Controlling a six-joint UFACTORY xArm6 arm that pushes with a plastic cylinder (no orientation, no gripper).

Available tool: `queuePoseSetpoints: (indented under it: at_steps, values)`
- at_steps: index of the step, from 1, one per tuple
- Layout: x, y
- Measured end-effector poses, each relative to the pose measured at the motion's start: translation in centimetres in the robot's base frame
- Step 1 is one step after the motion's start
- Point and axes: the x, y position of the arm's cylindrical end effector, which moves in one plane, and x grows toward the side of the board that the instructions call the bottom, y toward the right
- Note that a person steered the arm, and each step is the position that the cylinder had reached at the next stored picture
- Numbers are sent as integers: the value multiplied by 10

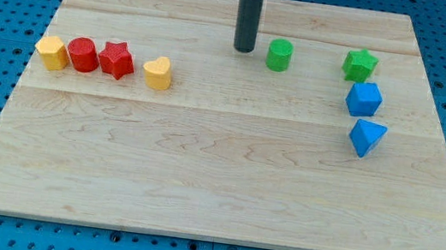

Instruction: Place the green circle to the top of the green star

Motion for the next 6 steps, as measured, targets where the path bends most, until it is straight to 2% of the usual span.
queuePoseSetpoints:
  at_steps: [1, 2, 3, 5, 6]
  values:
    - [15, 27]
    - [-6, 53]
    - [-49, 83]
    - [-74, 155]
    - [-86, 168]
